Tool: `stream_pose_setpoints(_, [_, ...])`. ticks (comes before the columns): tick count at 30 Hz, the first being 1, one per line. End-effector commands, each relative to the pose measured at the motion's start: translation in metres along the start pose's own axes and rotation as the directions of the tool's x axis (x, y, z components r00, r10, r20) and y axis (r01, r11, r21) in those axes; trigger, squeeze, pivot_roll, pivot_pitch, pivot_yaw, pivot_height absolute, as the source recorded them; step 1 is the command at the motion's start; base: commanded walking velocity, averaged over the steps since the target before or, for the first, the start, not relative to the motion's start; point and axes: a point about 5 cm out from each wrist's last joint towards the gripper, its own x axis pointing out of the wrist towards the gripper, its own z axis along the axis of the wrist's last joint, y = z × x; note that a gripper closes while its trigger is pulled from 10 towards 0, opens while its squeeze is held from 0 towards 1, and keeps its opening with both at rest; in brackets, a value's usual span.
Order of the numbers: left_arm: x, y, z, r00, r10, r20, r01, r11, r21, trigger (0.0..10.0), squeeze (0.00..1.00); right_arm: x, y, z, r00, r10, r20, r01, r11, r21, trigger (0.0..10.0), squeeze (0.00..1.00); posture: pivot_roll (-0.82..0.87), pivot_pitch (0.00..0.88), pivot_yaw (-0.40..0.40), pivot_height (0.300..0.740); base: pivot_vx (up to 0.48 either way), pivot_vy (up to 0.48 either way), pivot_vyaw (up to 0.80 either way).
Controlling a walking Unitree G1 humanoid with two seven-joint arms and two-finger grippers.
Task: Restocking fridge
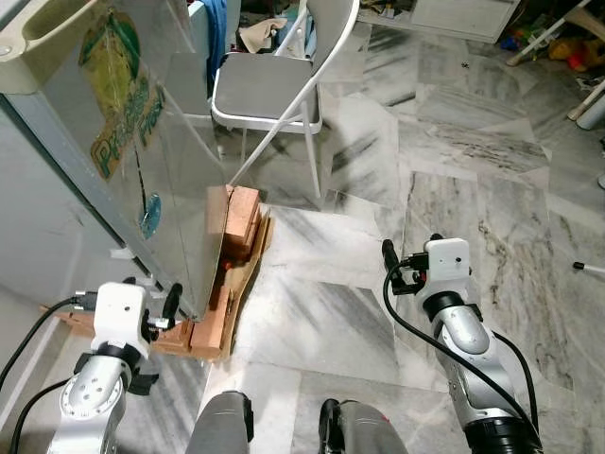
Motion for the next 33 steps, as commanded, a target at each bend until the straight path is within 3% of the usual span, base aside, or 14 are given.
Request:
stream_pose_setpoints(1, [-0.001,0.002,0.0,1.0,0.019,-0.007,-0.02,0.999,-0.043,10.0,0.0,-0.002,-0.008,-0.001,1.0,-0.02,-0.011,0.02,1.0,-0.004,10.0,0.0,0.09,0.153,-0.045,0.74,0.0,0.0,-0.8])
stream_pose_setpoints(5, [-0.002,0.001,0.006,0.998,0.058,0.011,-0.056,0.992,-0.116,10.0,0.0,-0.003,-0.008,0.0,1.0,-0.018,-0.011,0.018,1.0,-0.003,10.0,0.0,0.09,0.157,-0.048,0.74,0.0,0.0,-0.8])
stream_pose_setpoints(14, [-0.007,-0.002,0.002,0.992,0.126,0.014,-0.124,0.987,-0.101,10.0,0.0,-0.002,-0.009,0.002,1.0,0.002,-0.009,-0.002,1.0,-0.007,10.0,0.0,0.09,0.156,-0.056,0.74,0.0,0.0,-0.76])
stream_pose_setpoints(19, [-0.011,-0.004,0.001,0.991,0.13,0.002,-0.129,0.986,-0.105,10.0,0.0,-0.003,-0.006,0.002,1.0,0.014,-0.01,-0.014,1.0,-0.004,10.0,0.0,0.1,0.157,-0.055,0.74,0.0,0.173,0.0])
stream_pose_setpoints(33, [-0.014,-0.016,-0.003,0.996,0.091,-0.004,-0.091,0.993,-0.08,10.0,0.0,-0.002,-0.004,-0.001,0.999,0.045,-0.025,-0.044,0.999,0.017,10.0,0.0,0.1,0.159,-0.058,0.74,0.0,0.44,0.0])
